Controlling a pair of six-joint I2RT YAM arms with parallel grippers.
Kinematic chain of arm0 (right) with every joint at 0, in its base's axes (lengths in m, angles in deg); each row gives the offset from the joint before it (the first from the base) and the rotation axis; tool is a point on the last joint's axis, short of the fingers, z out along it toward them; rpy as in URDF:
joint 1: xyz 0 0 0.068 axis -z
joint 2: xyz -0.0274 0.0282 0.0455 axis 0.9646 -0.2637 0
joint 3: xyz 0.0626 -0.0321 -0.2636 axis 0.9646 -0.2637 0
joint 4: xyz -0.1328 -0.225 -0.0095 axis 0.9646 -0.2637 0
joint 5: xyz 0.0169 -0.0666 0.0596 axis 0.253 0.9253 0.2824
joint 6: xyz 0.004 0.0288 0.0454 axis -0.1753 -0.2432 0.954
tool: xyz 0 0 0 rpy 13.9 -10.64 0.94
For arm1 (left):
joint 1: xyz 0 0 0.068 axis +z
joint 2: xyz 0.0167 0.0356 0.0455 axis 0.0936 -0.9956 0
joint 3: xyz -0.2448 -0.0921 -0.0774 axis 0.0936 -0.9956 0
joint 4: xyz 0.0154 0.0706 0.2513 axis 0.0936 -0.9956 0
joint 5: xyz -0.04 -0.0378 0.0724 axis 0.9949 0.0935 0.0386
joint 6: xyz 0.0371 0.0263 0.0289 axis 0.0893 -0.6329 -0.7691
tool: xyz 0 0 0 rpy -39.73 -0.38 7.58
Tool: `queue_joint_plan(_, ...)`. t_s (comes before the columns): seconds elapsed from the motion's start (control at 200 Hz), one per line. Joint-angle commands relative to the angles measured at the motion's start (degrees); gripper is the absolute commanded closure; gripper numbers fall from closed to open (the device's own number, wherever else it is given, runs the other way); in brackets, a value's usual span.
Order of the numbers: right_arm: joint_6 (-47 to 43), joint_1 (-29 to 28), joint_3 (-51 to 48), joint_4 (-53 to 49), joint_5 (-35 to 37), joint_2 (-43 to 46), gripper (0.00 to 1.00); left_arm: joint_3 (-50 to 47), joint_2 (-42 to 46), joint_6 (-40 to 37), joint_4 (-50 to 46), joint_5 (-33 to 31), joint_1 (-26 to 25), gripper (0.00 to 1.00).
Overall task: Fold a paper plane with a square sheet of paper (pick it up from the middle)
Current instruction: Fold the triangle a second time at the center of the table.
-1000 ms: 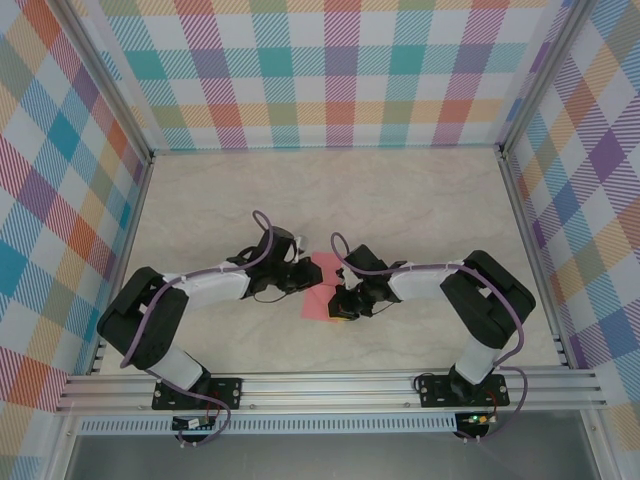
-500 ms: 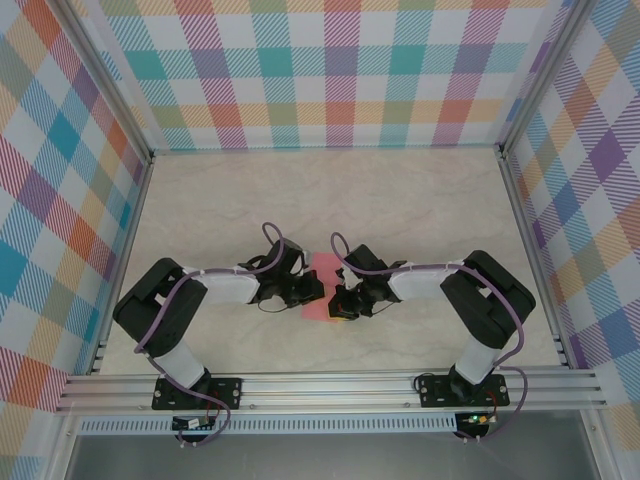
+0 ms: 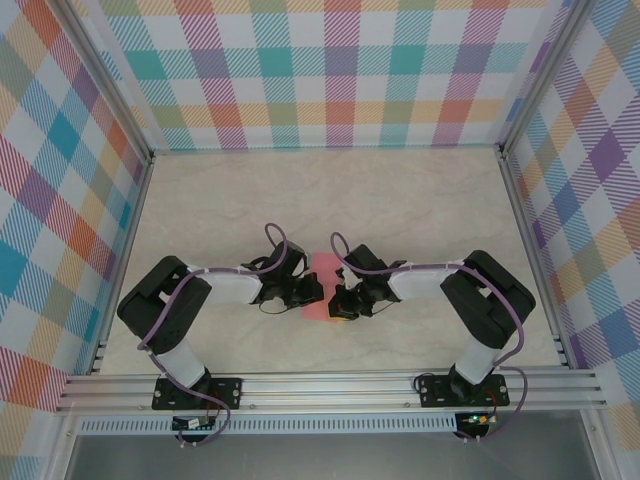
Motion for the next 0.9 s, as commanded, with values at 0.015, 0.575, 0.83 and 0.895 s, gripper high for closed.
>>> queue_joint_plan(0.015,-0.7,-0.6,-1.4,-7.9,4.8,-2.4,0.98,-0.6,-3.9,-0.7,-0.6,-7.4,-0.5,0.94)
queue_joint_plan(0.575,-1.8,-0.6,-1.3,-9.7,5.8,-2.3,1.0,1.5,1.0,-3.5,-6.7,-14.3,1.7,0.91)
queue_joint_plan(0.83,-2.2,-0.6,-1.2,-9.3,5.0,-2.9,1.0,2.4,0.3,-3.4,-6.6,-14.2,4.6,0.9)
queue_joint_plan(0.895,-2.3,-0.6,-1.1,-9.4,4.8,-2.9,1.0,2.7,-0.1,-3.3,-6.7,-14.1,5.3,0.89)
